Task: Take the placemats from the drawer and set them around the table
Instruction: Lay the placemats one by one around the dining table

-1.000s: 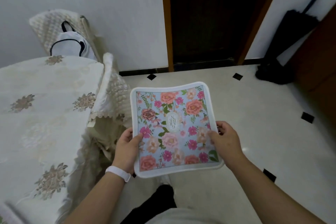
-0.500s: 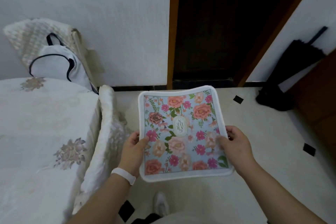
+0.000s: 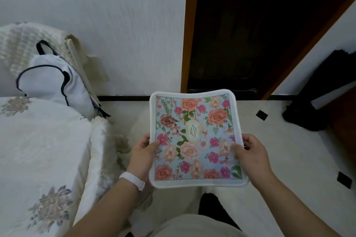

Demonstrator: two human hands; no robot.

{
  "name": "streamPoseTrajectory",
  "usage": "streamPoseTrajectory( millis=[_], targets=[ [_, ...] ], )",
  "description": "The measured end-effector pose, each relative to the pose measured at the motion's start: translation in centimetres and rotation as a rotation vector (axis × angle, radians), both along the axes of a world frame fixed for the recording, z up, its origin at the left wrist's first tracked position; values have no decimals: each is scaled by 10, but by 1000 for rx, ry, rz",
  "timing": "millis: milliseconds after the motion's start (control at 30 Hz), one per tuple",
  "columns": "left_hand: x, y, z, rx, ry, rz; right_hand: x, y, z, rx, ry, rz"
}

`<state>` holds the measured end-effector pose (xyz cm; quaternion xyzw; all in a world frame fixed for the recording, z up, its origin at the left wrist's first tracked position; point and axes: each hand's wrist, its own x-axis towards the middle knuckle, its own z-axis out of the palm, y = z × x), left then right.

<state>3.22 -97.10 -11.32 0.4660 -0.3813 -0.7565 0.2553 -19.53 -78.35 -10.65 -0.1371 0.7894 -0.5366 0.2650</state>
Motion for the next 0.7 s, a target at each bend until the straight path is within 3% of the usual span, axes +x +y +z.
streamPoseTrajectory(
  millis=[433,700],
  targets=[
    [-175,-98,16,-54,-63,181,-207,-153,-1,9,12,250],
    [-197,-148,21,-77,-101,314,-233,-230,-5,-3,-24,361]
  ],
)
